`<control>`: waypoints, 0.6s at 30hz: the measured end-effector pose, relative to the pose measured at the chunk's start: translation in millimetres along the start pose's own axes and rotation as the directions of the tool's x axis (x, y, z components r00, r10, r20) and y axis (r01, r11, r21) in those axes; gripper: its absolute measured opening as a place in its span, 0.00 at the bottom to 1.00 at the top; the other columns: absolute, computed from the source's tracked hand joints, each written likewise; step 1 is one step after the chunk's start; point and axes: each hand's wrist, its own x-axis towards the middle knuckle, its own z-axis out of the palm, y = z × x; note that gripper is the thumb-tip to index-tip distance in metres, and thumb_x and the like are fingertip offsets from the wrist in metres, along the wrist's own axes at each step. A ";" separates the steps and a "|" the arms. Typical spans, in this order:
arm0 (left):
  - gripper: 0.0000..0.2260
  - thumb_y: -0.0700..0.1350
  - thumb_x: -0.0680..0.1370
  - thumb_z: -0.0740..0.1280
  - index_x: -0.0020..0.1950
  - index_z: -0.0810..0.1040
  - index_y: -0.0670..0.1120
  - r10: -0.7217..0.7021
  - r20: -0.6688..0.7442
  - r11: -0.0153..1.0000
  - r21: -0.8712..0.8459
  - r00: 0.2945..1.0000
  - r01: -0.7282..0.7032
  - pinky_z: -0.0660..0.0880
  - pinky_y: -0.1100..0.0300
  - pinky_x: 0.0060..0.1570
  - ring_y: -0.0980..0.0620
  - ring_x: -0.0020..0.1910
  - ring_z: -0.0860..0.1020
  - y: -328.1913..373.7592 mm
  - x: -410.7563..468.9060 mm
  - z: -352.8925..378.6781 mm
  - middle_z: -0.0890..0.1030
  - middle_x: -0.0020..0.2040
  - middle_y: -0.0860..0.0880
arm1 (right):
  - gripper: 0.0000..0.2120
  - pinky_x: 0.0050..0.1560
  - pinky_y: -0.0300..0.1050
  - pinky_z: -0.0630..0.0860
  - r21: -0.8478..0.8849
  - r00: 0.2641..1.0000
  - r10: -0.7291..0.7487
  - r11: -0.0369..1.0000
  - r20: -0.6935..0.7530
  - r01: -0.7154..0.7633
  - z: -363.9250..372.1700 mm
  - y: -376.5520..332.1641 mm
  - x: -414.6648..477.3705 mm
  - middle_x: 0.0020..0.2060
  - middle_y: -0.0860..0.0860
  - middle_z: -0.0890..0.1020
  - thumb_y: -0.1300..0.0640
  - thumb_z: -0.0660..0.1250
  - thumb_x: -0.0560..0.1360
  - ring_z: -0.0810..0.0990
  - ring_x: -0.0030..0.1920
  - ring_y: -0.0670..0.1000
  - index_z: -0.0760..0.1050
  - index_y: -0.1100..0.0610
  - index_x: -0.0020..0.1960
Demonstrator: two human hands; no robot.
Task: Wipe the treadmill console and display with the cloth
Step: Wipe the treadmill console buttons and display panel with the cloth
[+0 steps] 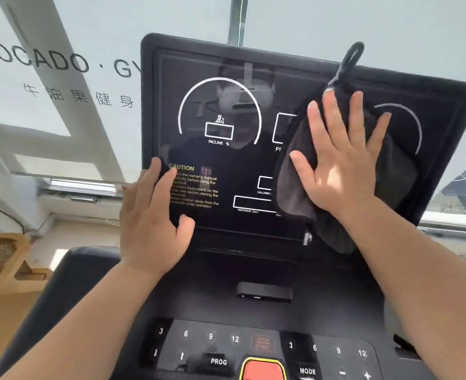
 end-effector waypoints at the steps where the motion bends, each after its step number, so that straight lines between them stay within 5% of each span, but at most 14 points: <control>1: 0.33 0.44 0.69 0.68 0.74 0.69 0.43 0.004 0.002 1.000 -0.012 1.000 -0.004 0.57 0.51 0.75 0.37 0.73 0.68 -1.6 0.0 -0.8 0.66 0.78 0.42 | 0.35 0.75 0.76 0.41 0.009 0.999 0.032 0.999 -0.021 -0.032 -4.9 -9.1 16.6 0.84 0.52 0.53 0.37 0.52 0.84 0.47 0.83 0.64 0.50 0.52 0.84; 7: 0.29 0.41 0.69 0.68 0.71 0.72 0.41 -0.007 -0.031 0.989 -0.150 0.999 0.003 0.51 0.68 0.74 0.42 0.72 0.68 -12.9 -3.9 -11.3 0.70 0.76 0.43 | 0.44 0.76 0.77 0.42 -0.004 0.999 -0.032 0.999 -0.003 0.032 -13.1 -90.4 67.2 0.84 0.52 0.49 0.27 0.50 0.79 0.45 0.83 0.63 0.46 0.53 0.85; 14: 0.28 0.44 0.72 0.63 0.73 0.70 0.43 -0.131 0.029 0.951 -0.279 0.991 0.134 0.58 0.60 0.76 0.46 0.77 0.65 -20.6 -19.7 -12.5 0.68 0.77 0.45 | 0.44 0.78 0.72 0.37 -0.045 0.906 -0.420 0.905 0.048 0.422 19.3 -140.8 7.7 0.84 0.48 0.49 0.27 0.54 0.79 0.45 0.83 0.58 0.48 0.51 0.85; 18: 0.27 0.41 0.72 0.63 0.73 0.71 0.47 -0.149 0.028 0.913 -0.380 0.988 0.148 0.68 0.39 0.71 0.49 0.77 0.66 -26.5 -22.5 -8.7 0.68 0.77 0.48 | 0.43 0.79 0.69 0.41 -0.091 0.837 -0.543 0.833 0.063 0.546 27.3 -92.6 -21.9 0.84 0.47 0.52 0.28 0.57 0.78 0.49 0.83 0.56 0.51 0.49 0.84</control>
